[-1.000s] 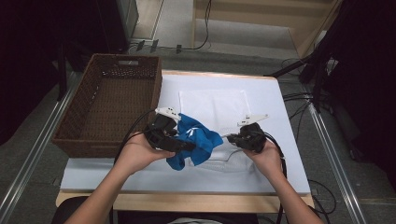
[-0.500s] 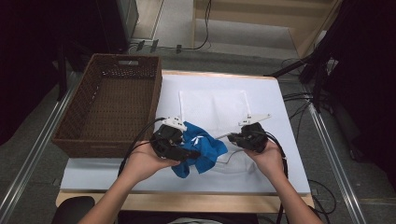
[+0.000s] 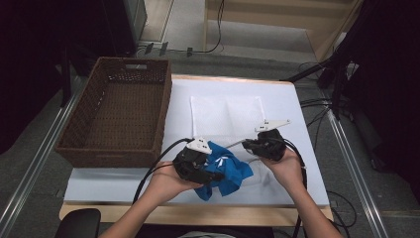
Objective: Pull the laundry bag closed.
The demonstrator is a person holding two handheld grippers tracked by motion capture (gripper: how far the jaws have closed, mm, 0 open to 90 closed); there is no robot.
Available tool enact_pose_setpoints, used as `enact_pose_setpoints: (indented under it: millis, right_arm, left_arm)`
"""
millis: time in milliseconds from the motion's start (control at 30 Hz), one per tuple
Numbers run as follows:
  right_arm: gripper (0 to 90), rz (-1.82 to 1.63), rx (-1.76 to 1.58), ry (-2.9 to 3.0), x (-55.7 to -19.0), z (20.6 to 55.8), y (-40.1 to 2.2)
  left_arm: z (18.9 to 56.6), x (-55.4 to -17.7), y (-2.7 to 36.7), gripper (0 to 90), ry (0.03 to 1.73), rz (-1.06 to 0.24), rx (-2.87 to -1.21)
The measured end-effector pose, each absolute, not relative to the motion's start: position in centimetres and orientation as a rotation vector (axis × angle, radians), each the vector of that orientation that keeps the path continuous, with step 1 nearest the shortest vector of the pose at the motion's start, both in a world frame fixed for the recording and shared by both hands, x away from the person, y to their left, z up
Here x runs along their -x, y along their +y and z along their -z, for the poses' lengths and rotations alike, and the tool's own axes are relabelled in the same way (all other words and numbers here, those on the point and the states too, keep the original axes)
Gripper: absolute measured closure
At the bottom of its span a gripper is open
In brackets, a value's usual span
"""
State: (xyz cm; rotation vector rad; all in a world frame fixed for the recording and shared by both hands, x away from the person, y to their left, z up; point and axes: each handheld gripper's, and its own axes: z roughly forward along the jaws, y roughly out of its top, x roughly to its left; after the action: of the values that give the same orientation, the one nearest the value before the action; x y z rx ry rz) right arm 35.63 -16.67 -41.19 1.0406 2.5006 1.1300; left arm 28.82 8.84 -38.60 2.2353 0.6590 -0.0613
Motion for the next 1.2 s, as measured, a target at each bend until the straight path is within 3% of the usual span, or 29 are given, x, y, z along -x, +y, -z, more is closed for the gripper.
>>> enact_pose_setpoints:
  millis: [633,1200]
  right_arm:
    - [87.6,-1.158,-1.056,2.478,-35.5,40.3,-17.1]
    - [88.0,-1.179,-1.059,2.465,-35.0,39.7,-17.1]
  left_arm:
    - [39.0,-29.2,5.3,53.4,0.603,0.079,-2.272]
    - [43.1,-32.8,3.7,53.4,0.704,0.109,-2.349]
